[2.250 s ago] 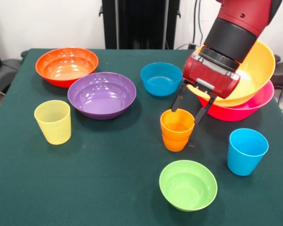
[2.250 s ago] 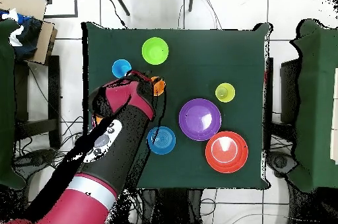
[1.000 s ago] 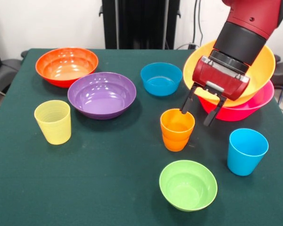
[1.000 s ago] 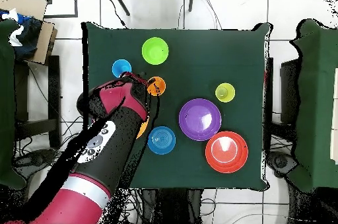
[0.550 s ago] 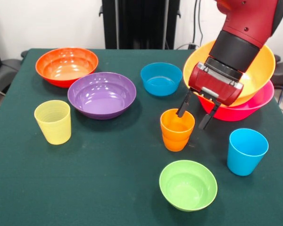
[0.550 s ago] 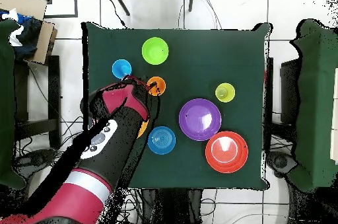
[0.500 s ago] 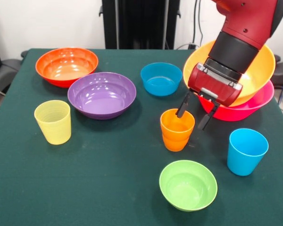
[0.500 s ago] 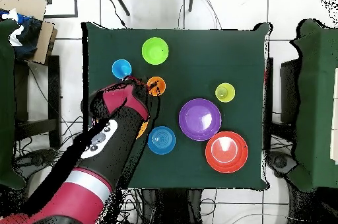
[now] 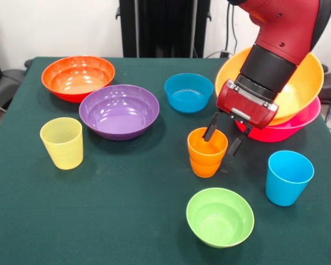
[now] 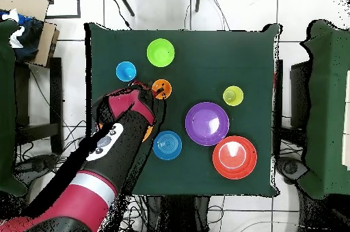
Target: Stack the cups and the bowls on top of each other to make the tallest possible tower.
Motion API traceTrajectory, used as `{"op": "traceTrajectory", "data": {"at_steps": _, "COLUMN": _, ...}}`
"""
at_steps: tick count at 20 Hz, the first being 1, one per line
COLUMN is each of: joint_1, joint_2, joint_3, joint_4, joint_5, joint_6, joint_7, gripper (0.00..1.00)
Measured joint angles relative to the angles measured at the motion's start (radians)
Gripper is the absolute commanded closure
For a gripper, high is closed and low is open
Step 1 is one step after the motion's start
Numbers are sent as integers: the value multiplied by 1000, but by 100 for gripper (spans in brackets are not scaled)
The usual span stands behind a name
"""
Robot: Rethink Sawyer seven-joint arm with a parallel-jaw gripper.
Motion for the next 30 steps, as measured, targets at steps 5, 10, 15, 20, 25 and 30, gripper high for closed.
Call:
{"op": "traceTrajectory", "data": {"at_steps": 5, "joint_1": 0, "joint_2": 3, "joint_3": 0, "joint_4": 0, "joint_5": 3, "joint_6": 0, "joint_7": 0, "gripper": 0}}
{"op": "traceTrajectory", "data": {"at_steps": 10, "joint_1": 0, "joint_2": 12, "joint_3": 0, "joint_4": -6, "joint_5": 7, "joint_6": -7, "joint_7": 0, "gripper": 0}}
{"op": "traceTrajectory", "data": {"at_steps": 15, "joint_1": 0, "joint_2": 16, "joint_3": 0, "joint_4": -7, "joint_5": 9, "joint_6": -19, "joint_7": 0, "gripper": 0}}
{"op": "traceTrajectory", "data": {"at_steps": 20, "joint_1": -1, "joint_2": 16, "joint_3": 0, "joint_4": -7, "joint_5": 9, "joint_6": -27, "joint_7": 0, "gripper": 0}}
{"op": "traceTrajectory", "data": {"at_steps": 25, "joint_1": -12, "joint_2": 14, "joint_3": 0, "joint_4": -7, "joint_5": 8, "joint_6": -37, "joint_7": 0, "gripper": 0}}
{"op": "traceTrajectory", "data": {"at_steps": 30, "joint_1": -41, "joint_2": 4, "joint_3": 7, "joint_4": -7, "joint_5": 8, "joint_6": -40, "joint_7": 0, "gripper": 0}}
